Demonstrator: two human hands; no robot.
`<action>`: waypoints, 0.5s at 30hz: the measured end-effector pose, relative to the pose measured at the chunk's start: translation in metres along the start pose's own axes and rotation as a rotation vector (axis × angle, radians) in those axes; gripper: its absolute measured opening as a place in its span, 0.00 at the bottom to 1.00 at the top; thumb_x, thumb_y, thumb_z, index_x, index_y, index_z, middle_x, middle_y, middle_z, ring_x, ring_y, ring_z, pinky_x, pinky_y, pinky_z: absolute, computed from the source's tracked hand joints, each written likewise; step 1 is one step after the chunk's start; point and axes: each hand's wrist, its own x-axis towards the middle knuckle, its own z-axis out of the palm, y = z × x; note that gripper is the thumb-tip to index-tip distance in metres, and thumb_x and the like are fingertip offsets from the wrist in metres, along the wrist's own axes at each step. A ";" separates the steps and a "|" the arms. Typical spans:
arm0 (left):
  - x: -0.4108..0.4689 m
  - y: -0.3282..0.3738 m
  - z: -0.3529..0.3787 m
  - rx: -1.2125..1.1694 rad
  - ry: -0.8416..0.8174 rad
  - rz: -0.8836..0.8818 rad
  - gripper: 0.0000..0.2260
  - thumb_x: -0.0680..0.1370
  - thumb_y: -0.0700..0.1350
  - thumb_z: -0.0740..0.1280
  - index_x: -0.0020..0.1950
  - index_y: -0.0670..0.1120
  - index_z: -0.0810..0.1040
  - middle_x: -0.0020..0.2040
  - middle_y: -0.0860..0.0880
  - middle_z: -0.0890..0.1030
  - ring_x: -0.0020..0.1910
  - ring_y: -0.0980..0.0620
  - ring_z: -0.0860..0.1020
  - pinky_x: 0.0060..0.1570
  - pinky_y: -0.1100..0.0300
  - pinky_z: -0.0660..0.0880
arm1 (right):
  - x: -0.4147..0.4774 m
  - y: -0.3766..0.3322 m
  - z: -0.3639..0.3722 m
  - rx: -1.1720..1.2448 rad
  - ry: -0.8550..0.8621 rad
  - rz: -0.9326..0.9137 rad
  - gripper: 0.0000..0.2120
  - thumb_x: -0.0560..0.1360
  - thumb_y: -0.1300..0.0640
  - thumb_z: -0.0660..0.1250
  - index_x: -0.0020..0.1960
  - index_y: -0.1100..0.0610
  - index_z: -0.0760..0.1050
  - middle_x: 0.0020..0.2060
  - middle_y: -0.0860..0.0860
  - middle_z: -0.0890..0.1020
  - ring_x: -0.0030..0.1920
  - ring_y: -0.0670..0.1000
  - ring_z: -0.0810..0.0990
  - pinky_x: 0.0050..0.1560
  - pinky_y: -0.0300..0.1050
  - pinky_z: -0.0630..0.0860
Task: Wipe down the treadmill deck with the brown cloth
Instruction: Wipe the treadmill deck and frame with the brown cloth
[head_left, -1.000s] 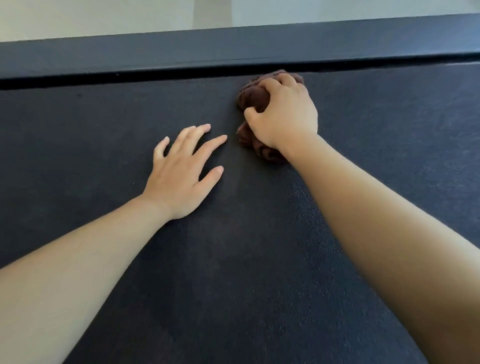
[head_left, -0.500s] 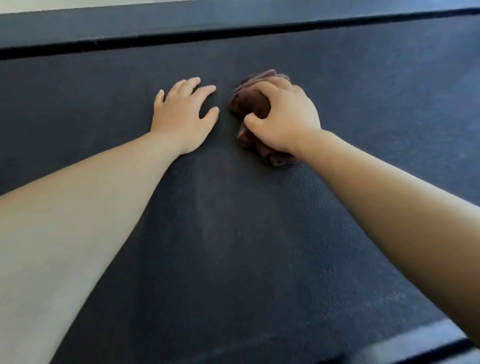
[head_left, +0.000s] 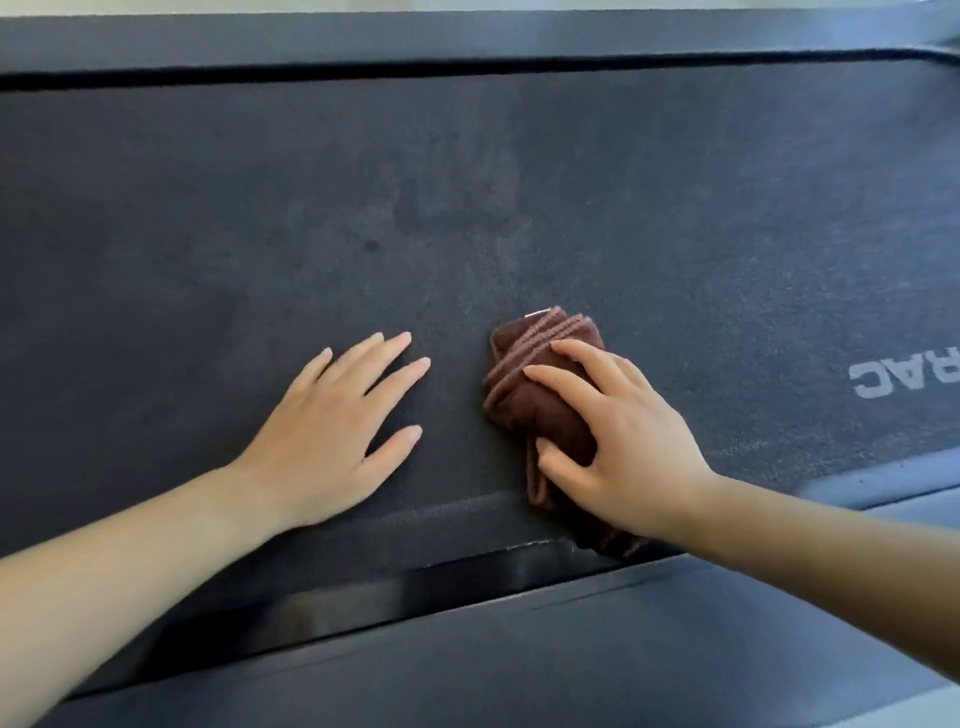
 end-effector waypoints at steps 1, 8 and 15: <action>-0.011 0.000 0.005 0.000 -0.001 0.004 0.29 0.76 0.61 0.45 0.76 0.53 0.56 0.77 0.54 0.52 0.76 0.53 0.49 0.73 0.52 0.47 | -0.001 -0.002 0.001 -0.005 -0.001 -0.015 0.27 0.69 0.44 0.63 0.68 0.47 0.70 0.69 0.48 0.68 0.67 0.51 0.65 0.61 0.46 0.67; -0.022 0.001 0.009 -0.070 0.070 -0.012 0.26 0.76 0.58 0.53 0.73 0.54 0.64 0.75 0.54 0.60 0.75 0.52 0.55 0.72 0.54 0.47 | 0.065 -0.006 0.010 0.013 0.028 0.004 0.25 0.69 0.44 0.66 0.66 0.46 0.71 0.69 0.47 0.69 0.68 0.55 0.66 0.62 0.52 0.69; -0.020 -0.005 0.011 -0.057 0.086 0.004 0.26 0.75 0.60 0.52 0.73 0.56 0.61 0.76 0.56 0.57 0.75 0.55 0.53 0.71 0.55 0.46 | 0.094 -0.020 0.013 0.007 0.026 0.067 0.26 0.71 0.44 0.64 0.68 0.47 0.69 0.68 0.48 0.69 0.67 0.55 0.66 0.59 0.53 0.72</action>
